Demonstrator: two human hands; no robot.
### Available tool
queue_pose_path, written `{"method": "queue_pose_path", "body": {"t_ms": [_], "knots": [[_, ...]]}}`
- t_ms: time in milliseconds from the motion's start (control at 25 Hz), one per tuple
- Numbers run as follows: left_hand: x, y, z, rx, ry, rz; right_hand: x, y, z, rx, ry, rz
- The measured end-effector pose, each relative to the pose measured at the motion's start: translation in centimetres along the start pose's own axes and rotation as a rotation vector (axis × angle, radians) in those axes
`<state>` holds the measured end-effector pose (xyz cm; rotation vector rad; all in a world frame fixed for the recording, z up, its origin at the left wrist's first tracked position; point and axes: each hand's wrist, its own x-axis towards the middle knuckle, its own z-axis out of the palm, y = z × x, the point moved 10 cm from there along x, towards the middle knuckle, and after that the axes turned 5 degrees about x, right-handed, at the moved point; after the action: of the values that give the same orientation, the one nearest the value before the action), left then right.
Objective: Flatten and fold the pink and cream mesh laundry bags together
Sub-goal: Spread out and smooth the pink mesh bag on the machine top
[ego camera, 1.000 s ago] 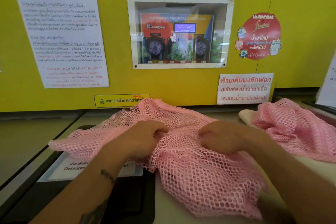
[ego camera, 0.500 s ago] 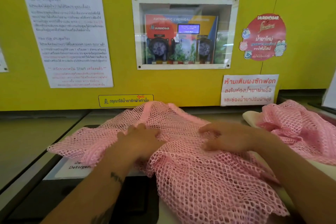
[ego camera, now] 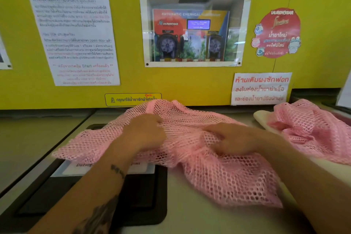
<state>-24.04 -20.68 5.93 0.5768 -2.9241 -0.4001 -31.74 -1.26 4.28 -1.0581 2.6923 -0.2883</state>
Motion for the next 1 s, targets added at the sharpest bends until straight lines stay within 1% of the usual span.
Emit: {"method": "queue_pose_path", "body": {"t_ms": [80,120,160,200,240,280,320,360,400,440,520,560,600,640,680,720,800,840,880,920,960,1000], "knots": [[-0.7,1.6,-2.5,-0.123,0.200,0.112,-0.1,2.4,-2.8,-0.080,0.200,0.061],[-1.2,2.4,-3.4,-0.166,0.245,0.175,-0.5,3.2,-4.0,-0.066,0.287,0.067],[-1.7,3.3,-3.6,-0.203,0.228,0.240,-1.0,3.4,-5.2,0.013,0.361,0.043],[-2.0,4.2,-3.1,-0.233,0.153,0.301,-1.7,3.1,-6.3,0.128,0.419,-0.006],[-2.6,5.1,-2.2,-0.248,0.041,0.347,-2.3,2.5,-7.1,0.250,0.464,-0.064],[-2.9,5.8,-0.8,-0.215,-0.084,0.367,-3.0,1.7,-7.5,0.356,0.461,-0.108],[-3.2,6.1,0.7,-0.117,-0.185,0.369,-3.4,0.8,-7.5,0.430,0.416,-0.147],[-3.0,6.1,1.9,0.019,-0.222,0.369,-3.7,-0.2,-7.0,0.478,0.346,-0.179],[-2.7,6.0,2.4,0.125,-0.191,0.369,-4.0,-1.1,-6.4,0.488,0.272,-0.193],[-2.2,6.0,2.0,0.153,-0.103,0.368,-4.2,-1.7,-5.6,0.476,0.197,-0.192],[-1.5,5.6,0.3,0.060,0.072,0.325,-4.1,-2.2,-3.4,0.394,0.014,-0.155],[-1.3,5.0,-0.5,0.012,0.138,0.286,-4.0,-2.1,-1.9,0.319,-0.076,-0.103],[-1.1,4.4,-1.1,-0.032,0.189,0.250,-3.9,-2.0,-0.8,0.224,-0.137,-0.056],[-1.0,4.0,-1.4,-0.075,0.209,0.227,-3.5,-1.9,-0.2,0.139,-0.154,-0.033],[-1.0,3.8,-1.8,-0.120,0.234,0.220,-3.1,-2.0,0.0,0.089,-0.125,-0.038],[-1.2,3.9,-2.4,-0.158,0.261,0.216,-2.6,-2.4,-0.7,0.074,-0.046,-0.085],[-1.5,3.9,-3.9,-0.237,0.344,0.206,-2.4,-3.1,-3.7,0.069,0.241,-0.195],[-1.7,3.6,-4.9,-0.275,0.403,0.183,-2.9,-3.0,-5.6,0.115,0.403,-0.229],[-2.2,3.1,-6.1,-0.310,0.474,0.149,-3.6,-2.4,-7.5,0.211,0.536,-0.250],[-2.9,2.6,-7.3,-0.329,0.557,0.119,-4.4,-1.4,-9.0,0.358,0.608,-0.256],[-3.5,2.2,-8.0,-0.325,0.621,0.107,-4.9,-0.4,-9.8,0.535,0.606,-0.244],[-3.8,2.4,-8.2,-0.279,0.639,0.130,-5.0,0.4,-9.6,0.692,0.524,-0.208]]}}
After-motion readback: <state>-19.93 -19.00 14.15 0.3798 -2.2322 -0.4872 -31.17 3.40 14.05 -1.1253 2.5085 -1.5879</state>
